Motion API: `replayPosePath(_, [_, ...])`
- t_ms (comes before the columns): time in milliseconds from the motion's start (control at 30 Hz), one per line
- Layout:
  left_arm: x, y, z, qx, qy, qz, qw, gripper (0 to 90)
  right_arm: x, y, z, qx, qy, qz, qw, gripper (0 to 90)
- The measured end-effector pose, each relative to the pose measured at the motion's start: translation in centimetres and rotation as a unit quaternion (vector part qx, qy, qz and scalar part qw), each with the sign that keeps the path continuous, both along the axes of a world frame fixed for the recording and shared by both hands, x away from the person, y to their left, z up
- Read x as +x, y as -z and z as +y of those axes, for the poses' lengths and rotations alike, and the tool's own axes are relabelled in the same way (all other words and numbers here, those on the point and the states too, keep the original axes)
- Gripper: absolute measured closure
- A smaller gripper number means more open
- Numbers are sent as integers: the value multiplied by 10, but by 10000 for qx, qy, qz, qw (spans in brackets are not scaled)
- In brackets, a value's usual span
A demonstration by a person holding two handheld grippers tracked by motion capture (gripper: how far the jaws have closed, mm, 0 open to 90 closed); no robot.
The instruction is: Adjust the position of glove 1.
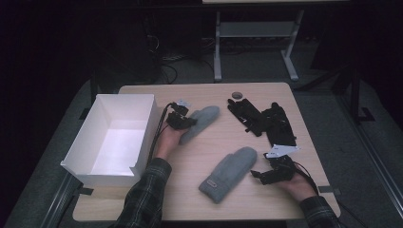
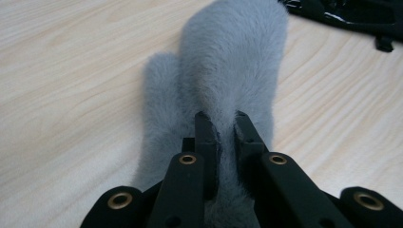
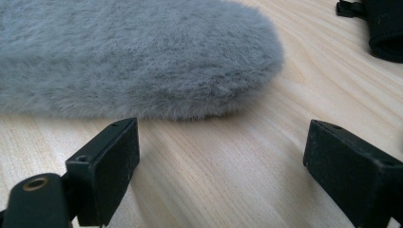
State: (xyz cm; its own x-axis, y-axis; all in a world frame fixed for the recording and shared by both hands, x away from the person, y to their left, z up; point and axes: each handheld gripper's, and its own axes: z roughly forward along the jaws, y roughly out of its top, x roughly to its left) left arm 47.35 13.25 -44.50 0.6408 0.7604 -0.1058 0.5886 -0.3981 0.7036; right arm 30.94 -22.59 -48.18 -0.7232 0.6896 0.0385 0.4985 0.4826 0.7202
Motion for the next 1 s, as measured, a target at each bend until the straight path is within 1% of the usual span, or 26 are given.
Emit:
replayPosePath(67, [-3, -4, -1, -77, -4, 39, 10000, 836, 0, 0, 0, 1, 1, 0, 10000, 115])
replayPosePath(100, [-4, -7, 0, -73, 26, 55, 10000, 836, 0, 0, 0, 0, 2, 2, 10000, 115])
replayPosePath(233, [-13, -15, -2, -286, 84, 137, 9995, 837, 0, 0, 0, 0, 0, 0, 10000, 115])
replayPosePath(467, [-31, -27, -7, -396, 235, 173, 9988, 838, 0, 0, 0, -2, 2, 0, 10000, 113])
replayPosePath(567, [-38, -33, -9, -384, 308, 122, 9987, 838, 1, 0, 0, -19, 5, -16, 10000, 104])
replayPosePath(600, [-40, -34, -9, -413, 317, 133, 9986, 839, 0, 0, 0, -24, 15, -6, 10000, 118])
replayPosePath(633, [-42, -36, -9, -439, 348, 133, 9983, 838, 0, -1, 1, -26, 14, 18, 10000, 159])
replayPosePath(700, [-45, -38, -9, -492, 376, 144, 9980, 838, -2, -5, 1, -40, -90, 61, 9999, 183])
replayPosePath(733, [-47, -39, -9, -486, 379, 164, 9980, 839, -3, -6, 2, -15, -169, 120, 9998, 234])
replayPosePath(767, [-49, -39, -9, -467, 400, 151, 9980, 839, -6, -9, 2, -38, -241, 93, 9997, 288])
replayPosePath(800, [-50, -40, -9, -499, 396, 138, 9979, 838, -10, -12, 3, -7, -284, 34, 9996, 355])
replayPosePath(867, [-51, -41, -9, -519, 407, 145, 9977, 839, -17, -16, 5, 20, -453, -7, 9990, 504])
replayPosePath(900, [-52, -41, -9, -489, 434, 145, 9978, 839, -20, -18, 6, 50, -553, 28, 9985, 586])
replayPosePath(933, [-52, -41, -9, -495, 440, 142, 9977, 839, -23, -20, 7, 98, -713, 75, 9974, 686])
replayPosePath(967, [-52, -41, -10, -510, 441, 129, 9976, 839, -27, -21, 8, 213, -855, 140, 9960, 768])
replayPosePath(1000, [-53, -42, -10, -473, 469, 129, 9977, 839, -29, -22, 8, 297, -995, 167, 9945, 858])
